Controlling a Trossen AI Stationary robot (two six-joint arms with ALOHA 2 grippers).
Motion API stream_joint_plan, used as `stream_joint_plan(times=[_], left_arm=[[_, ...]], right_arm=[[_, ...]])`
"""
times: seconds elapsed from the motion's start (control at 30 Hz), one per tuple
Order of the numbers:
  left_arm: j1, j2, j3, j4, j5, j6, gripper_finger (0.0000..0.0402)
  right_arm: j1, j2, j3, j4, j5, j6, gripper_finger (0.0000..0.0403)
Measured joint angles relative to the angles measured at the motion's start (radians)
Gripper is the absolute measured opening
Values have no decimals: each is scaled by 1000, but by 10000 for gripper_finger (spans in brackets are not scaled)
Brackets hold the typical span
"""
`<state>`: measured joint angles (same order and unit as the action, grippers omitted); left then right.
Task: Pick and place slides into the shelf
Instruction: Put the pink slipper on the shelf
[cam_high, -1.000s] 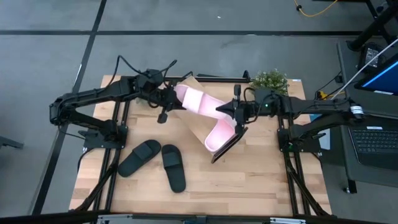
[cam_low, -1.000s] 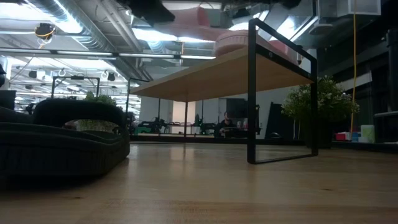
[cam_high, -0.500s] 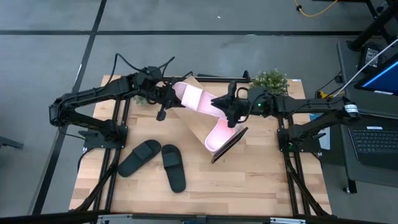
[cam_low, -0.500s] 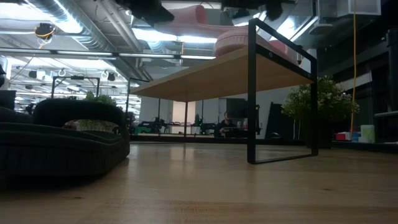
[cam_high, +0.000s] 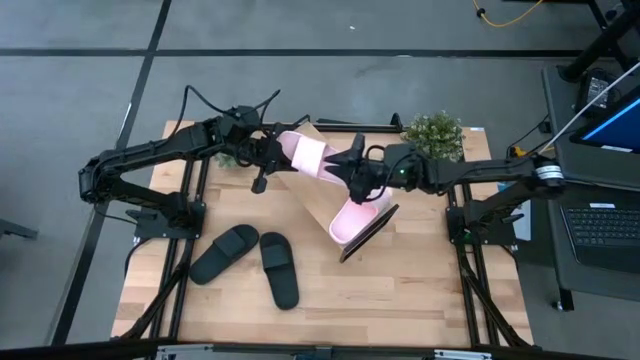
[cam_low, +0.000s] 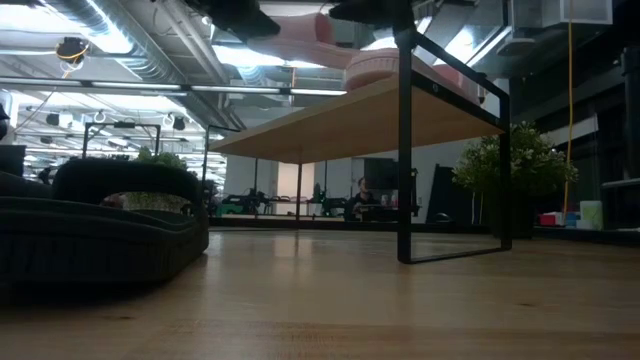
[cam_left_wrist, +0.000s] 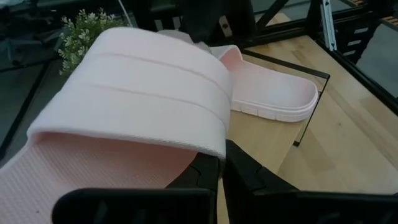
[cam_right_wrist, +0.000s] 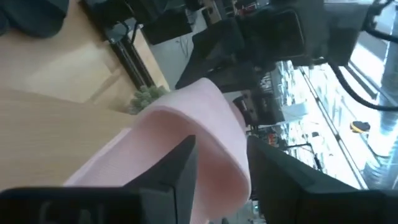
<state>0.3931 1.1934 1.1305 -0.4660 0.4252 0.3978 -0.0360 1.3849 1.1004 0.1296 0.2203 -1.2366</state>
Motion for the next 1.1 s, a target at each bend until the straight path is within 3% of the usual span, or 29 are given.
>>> stream_joint_plan(times=[0.23,0.5,1.1], left_arm=[[0,0,0,4,3,-3,0],[-4,0,0,7,23,-7,0],[-46,0,43,-2,64,-33,0]], right_arm=[[0,30,0,85,5,-74,143],[0,30,0,76,55,-99,143],[-2,29,0,76,55,-130,143]])
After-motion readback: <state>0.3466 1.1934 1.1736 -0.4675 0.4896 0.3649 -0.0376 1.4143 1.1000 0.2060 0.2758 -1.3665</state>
